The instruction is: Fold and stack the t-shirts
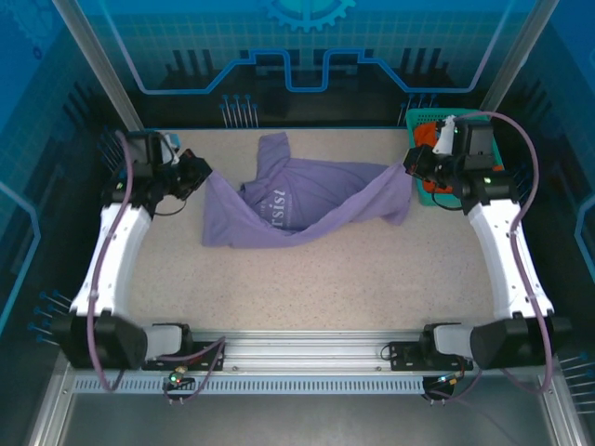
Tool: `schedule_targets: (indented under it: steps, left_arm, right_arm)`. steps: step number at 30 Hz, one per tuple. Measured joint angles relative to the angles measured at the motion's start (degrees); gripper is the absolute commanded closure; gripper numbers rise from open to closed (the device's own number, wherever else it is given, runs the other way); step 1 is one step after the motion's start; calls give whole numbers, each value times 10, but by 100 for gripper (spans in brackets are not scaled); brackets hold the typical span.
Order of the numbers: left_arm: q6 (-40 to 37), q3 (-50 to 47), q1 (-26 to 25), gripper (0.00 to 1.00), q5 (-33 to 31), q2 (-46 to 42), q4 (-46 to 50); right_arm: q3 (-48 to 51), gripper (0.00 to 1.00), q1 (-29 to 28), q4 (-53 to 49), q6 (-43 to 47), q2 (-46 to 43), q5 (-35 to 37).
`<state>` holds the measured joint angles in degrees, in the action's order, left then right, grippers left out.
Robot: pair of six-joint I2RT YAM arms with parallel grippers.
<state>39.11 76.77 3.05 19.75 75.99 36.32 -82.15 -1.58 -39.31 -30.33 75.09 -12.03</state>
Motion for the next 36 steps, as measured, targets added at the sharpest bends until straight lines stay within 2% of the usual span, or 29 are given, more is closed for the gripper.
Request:
schedule_targets:
  steps: [3,5,11,13,15,16,18,20,23,27,30,32,33,34,35,36]
  left_arm:
    - [10,95,0,100,2,123,5]
    - [13,197,0,100,5,214,12]
    - [12,608,0,100,20,447,46]
    - [9,751,0,100,25,495,59]
    - [2,807,0,100,30,489,57]
    - [-3,805,0,100,33,466,48]
    - [-8,735,1,100,40,390,12]
    - [-14,614,1,100,46,280,-31]
    - [-22,446,1,100,54,116,-83]
    - [-47,224,1,100,54,-76,-106]
    - [-61,54,1,84,29,-191,-66]
    - [-61,-39,2,80,-6,-246,-10]
    - [-58,-92,2,64,-30,-274,25]
    - [-51,-136,2,40,-55,-300,61]
    - [-44,-169,2,38,-76,-325,90]
    - [-33,-201,2,44,-103,-356,123]
  right_arm:
    - [-48,100,0,-1,0,72,2]
    - [-122,100,0,-10,0,144,2]
    - [-455,100,0,-38,-3,368,-7]
    - [-586,100,0,-62,-3,430,-11]
    - [-678,100,0,-80,-3,460,-16]
    - [-711,100,0,-89,-3,462,-21]
    - [-727,100,-1,-94,-1,438,-27]
    - [-671,100,-4,-81,5,376,-32]
    - [-459,100,-21,-23,13,207,-34]
    - [-167,100,-45,40,20,-30,-41]
    - [33,100,-56,61,25,-174,-52]
    - [143,100,-60,53,23,-240,-58]
    - [198,100,-61,44,19,-266,-63]
    - [250,100,-61,33,14,-288,-67]
    - [287,100,-62,24,9,-302,-67]
    - [329,89,-63,9,1,-316,-64]
